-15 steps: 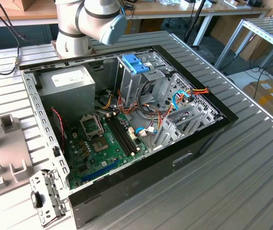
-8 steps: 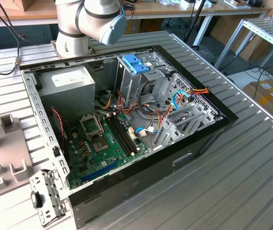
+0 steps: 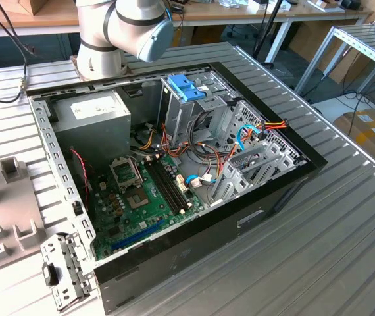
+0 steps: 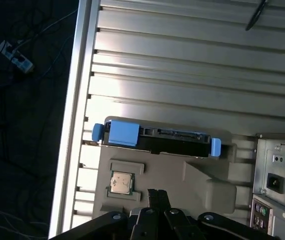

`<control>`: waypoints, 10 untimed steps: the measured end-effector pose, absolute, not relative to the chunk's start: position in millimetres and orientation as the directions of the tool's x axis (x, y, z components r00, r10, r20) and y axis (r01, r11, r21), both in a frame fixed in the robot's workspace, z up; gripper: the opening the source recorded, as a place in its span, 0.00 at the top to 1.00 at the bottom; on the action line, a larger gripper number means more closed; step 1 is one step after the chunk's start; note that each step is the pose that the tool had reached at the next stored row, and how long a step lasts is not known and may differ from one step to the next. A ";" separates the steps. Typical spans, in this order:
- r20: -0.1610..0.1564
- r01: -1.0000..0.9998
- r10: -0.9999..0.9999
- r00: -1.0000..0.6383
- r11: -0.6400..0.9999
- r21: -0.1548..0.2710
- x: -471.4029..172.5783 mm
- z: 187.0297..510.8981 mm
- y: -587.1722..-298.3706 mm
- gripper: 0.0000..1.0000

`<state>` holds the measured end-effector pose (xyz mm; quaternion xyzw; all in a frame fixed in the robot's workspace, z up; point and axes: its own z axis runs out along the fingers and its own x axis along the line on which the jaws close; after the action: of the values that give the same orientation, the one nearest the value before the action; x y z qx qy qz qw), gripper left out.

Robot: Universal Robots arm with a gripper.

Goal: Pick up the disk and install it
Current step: 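Pick up the disk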

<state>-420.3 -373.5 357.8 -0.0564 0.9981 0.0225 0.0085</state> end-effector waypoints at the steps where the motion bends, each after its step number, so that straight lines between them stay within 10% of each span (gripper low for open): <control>1: -0.020 -0.118 -0.118 -0.993 0.992 0.044 -420.3 357.8 -373.5 0.89; 10: -0.020 -0.155 -0.154 -0.988 0.987 0.044 -420.1 357.6 -373.5 0.89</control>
<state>-420.1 -373.5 357.6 -0.0775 0.9967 0.0226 0.0081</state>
